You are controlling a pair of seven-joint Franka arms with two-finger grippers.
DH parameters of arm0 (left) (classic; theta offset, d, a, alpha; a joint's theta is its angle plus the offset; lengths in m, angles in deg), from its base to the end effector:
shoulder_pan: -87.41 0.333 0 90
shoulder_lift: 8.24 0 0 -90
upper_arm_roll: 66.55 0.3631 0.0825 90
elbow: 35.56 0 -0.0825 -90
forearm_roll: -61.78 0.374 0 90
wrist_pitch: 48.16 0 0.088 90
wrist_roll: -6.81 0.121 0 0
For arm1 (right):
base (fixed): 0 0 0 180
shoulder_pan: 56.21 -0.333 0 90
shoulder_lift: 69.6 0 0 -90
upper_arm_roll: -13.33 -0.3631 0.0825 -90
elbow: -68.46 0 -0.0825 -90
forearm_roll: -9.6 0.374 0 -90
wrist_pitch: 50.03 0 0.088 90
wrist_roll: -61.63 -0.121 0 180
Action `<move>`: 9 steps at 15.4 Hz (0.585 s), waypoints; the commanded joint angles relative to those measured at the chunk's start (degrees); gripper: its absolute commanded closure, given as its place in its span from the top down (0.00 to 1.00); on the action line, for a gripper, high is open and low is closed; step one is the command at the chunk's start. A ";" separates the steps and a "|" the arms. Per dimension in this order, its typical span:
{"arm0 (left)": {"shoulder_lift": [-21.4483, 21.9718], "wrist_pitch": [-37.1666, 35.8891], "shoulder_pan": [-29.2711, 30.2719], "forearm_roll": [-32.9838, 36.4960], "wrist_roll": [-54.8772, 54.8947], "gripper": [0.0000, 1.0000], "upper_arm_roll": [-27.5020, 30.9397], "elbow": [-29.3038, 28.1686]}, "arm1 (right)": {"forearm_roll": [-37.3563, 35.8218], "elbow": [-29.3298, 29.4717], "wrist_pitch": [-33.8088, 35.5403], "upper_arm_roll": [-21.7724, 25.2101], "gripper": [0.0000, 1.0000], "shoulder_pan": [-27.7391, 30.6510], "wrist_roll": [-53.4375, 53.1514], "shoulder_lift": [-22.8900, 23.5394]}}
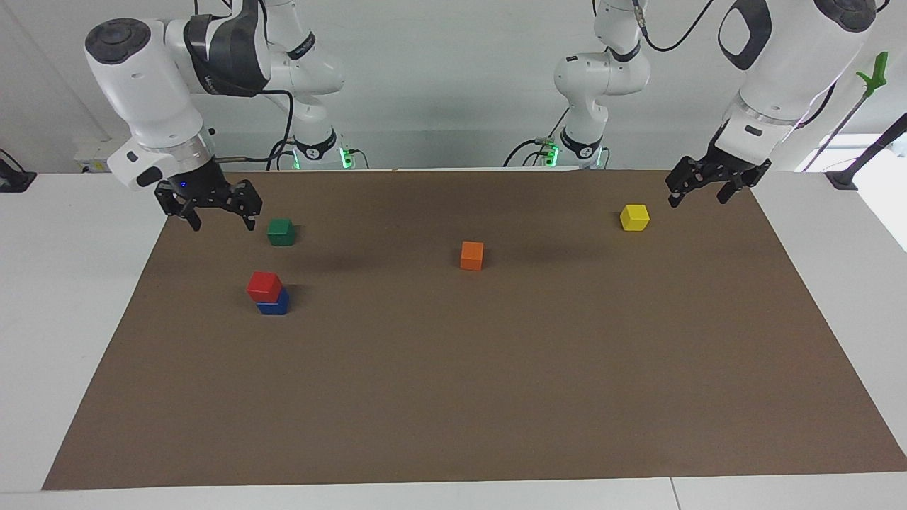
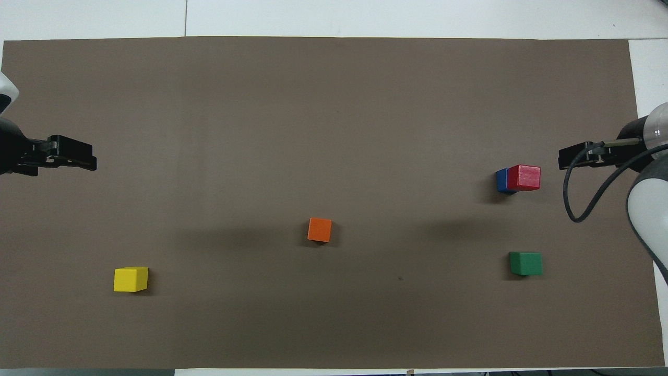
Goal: Transfer red block to right arm and stack on blue block
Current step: 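Open the right gripper and lift it away from the stack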
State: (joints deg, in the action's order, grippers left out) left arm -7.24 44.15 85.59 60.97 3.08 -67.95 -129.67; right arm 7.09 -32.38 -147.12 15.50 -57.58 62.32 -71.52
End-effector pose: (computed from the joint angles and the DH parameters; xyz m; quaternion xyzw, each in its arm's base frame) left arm 0.5394 -0.0321 0.6374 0.9999 0.0048 -0.0074 0.0064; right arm 0.5365 -0.0126 0.5985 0.9996 0.0021 -0.0162 0.0208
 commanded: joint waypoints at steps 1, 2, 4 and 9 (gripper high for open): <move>1.56 -0.29 0.06 -0.68 0.39 1.00 0.25 -1.52 | 1.63 4.93 8.99 -0.25 1.00 0.94 1.86 0.51; 1.56 -0.29 0.15 -0.68 0.39 1.00 0.25 -1.52 | 1.63 5.99 11.02 -0.24 1.00 0.94 2.64 0.51; 1.56 -0.29 0.15 -0.68 0.39 1.00 0.25 -1.52 | 1.63 6.97 12.45 0.19 1.00 1.02 5.19 0.33; 1.56 -0.29 0.15 -0.68 0.39 1.00 0.25 -1.52 | 1.54 11.79 12.28 -1.73 1.00 4.71 5.46 1.03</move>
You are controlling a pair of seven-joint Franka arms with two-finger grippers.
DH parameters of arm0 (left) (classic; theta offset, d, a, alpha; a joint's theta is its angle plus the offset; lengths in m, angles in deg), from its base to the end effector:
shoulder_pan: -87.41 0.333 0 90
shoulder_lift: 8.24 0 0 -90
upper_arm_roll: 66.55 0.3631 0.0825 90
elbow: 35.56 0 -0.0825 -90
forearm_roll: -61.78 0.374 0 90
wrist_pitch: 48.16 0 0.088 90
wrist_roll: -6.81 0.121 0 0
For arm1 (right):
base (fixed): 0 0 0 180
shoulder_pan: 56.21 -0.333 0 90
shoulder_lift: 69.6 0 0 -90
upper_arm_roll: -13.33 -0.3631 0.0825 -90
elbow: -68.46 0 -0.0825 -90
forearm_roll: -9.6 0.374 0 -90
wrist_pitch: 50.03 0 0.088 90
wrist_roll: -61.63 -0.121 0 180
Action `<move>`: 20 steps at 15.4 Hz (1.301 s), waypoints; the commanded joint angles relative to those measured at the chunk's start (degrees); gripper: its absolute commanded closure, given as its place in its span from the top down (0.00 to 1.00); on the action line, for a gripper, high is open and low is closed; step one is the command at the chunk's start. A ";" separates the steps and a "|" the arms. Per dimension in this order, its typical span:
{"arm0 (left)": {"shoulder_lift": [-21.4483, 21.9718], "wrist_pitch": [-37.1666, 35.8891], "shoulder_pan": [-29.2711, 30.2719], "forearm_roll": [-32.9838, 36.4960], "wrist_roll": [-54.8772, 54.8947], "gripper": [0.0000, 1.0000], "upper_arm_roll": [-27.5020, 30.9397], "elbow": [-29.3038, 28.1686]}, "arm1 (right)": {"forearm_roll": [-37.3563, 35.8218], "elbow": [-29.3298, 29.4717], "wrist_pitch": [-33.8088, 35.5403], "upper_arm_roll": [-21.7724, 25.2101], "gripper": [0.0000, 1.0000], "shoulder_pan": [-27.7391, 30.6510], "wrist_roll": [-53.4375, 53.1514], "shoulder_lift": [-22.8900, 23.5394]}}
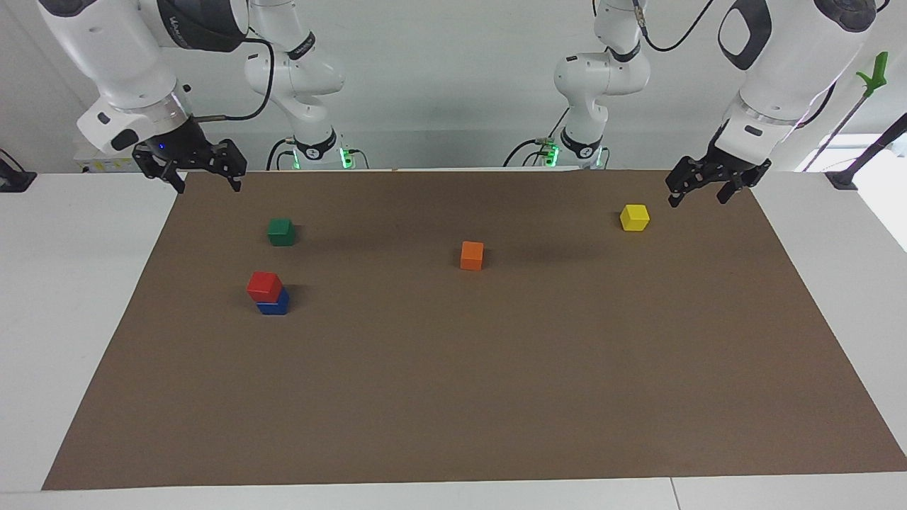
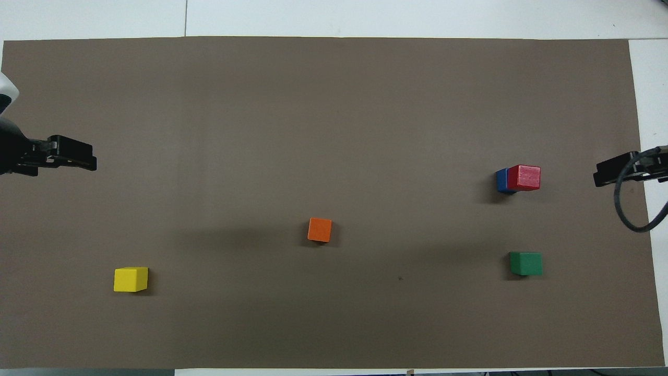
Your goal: Transfer red block to right arm and stack on blue block
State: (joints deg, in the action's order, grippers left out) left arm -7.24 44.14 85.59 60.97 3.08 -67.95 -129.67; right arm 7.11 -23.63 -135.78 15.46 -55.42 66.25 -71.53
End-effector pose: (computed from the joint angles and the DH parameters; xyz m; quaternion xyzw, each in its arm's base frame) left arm 0.5394 -0.0321 0.6373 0.9999 0.0048 -0.0075 0.0064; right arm 0.5219 -0.0325 0.6528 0.9989 0.0141 -0.0398 0.0185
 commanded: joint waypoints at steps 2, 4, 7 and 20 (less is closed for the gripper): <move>1.56 -0.28 0.06 -0.68 0.39 1.00 0.25 -1.52 | 1.70 4.63 1.19 -1.60 1.00 2.47 1.54 1.92; 1.56 -0.28 0.15 -0.68 0.39 1.00 0.25 -1.52 | 1.79 5.16 2.77 -1.69 1.00 2.29 1.54 1.92; 1.56 -0.37 0.06 -0.68 0.39 1.00 0.25 -1.52 | 1.62 3.94 3.66 -1.52 1.00 1.94 1.36 0.88; 1.56 -0.37 0.15 -0.68 0.39 1.00 0.25 -1.52 | 1.44 0.06 2.69 1.03 1.00 0.53 1.54 -2.29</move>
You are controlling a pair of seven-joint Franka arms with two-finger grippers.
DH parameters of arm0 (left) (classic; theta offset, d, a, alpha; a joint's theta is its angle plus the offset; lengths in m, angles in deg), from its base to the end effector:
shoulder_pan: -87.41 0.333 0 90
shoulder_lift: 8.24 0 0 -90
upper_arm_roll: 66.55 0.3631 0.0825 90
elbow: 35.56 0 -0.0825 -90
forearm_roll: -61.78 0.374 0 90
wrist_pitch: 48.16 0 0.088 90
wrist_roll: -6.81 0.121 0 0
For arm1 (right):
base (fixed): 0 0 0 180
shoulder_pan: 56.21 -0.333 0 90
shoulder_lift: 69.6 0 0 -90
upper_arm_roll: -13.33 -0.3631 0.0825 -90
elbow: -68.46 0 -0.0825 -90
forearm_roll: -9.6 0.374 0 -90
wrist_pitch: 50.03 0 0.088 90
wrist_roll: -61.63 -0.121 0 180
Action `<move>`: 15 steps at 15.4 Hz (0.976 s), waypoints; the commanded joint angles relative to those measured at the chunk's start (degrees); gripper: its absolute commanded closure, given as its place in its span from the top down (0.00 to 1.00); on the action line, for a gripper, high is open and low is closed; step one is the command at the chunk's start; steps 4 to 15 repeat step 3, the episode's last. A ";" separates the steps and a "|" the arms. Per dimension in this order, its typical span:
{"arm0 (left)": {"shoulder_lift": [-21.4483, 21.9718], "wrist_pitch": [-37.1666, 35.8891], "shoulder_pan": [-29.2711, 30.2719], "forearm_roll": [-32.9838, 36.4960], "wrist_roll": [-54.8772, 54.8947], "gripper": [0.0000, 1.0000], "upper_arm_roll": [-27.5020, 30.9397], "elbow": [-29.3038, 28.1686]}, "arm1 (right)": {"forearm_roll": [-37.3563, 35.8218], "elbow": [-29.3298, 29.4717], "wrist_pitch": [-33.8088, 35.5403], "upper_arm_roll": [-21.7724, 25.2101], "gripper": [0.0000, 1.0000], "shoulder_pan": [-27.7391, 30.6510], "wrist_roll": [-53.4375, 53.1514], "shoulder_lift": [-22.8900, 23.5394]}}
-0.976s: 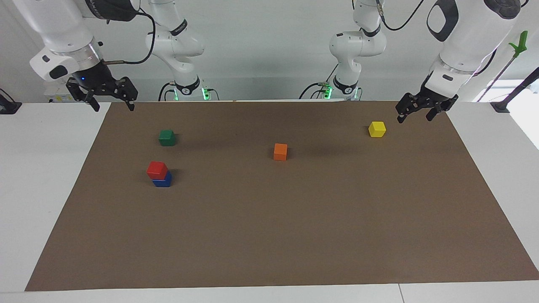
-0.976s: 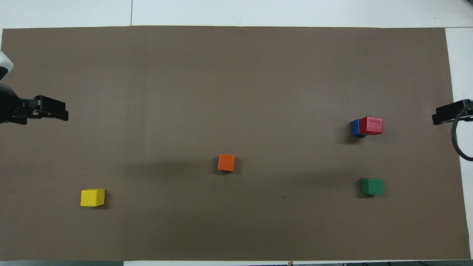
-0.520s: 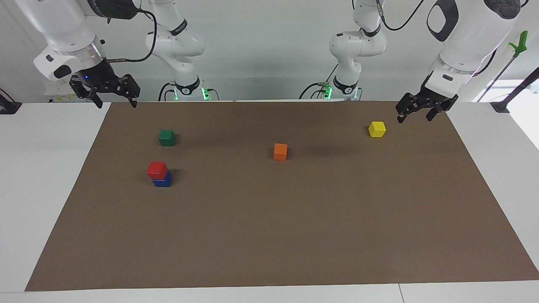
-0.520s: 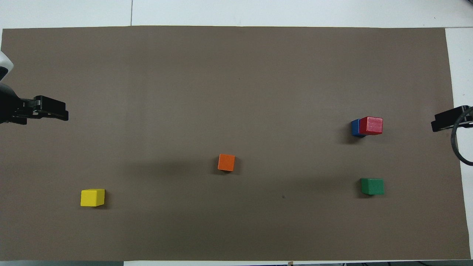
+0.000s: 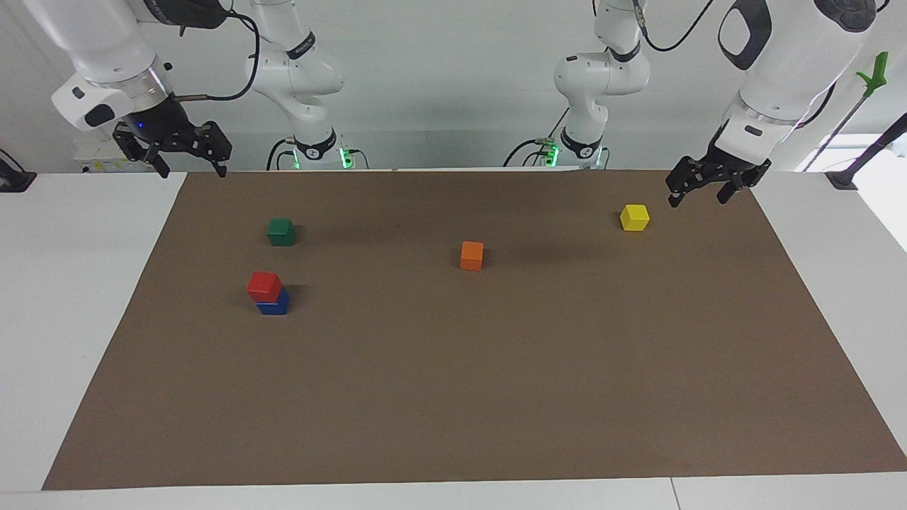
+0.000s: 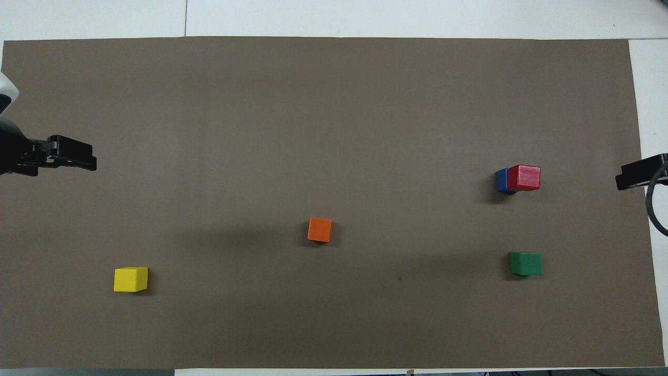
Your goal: Transfer red block to right arm and stack on blue block
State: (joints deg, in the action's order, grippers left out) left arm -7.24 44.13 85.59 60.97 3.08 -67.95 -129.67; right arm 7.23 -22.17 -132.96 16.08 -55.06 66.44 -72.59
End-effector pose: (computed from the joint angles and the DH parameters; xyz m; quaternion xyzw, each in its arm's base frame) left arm 0.5394 -0.0321 0.6373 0.9999 0.0048 -0.0076 0.0064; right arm 0.5099 -0.0410 0.6700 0.9989 0.0063 -0.0425 0.0162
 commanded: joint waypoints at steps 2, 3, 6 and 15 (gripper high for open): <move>1.56 -0.27 0.15 -0.68 0.39 1.00 0.25 -1.52 | 1.32 -1.30 -0.13 0.41 1.00 0.18 1.26 -1.14; 1.56 -0.27 0.15 -0.68 0.39 1.00 0.25 -1.52 | 1.32 -1.21 -0.13 0.41 1.00 0.26 1.26 -1.05; 1.56 -0.27 0.15 -0.68 0.39 1.00 0.25 -1.52 | 1.32 -1.21 -0.13 0.41 1.00 0.26 1.26 -1.05; 1.56 -0.27 0.15 -0.68 0.39 1.00 0.25 -1.52 | 1.32 -1.21 -0.13 0.41 1.00 0.26 1.26 -1.05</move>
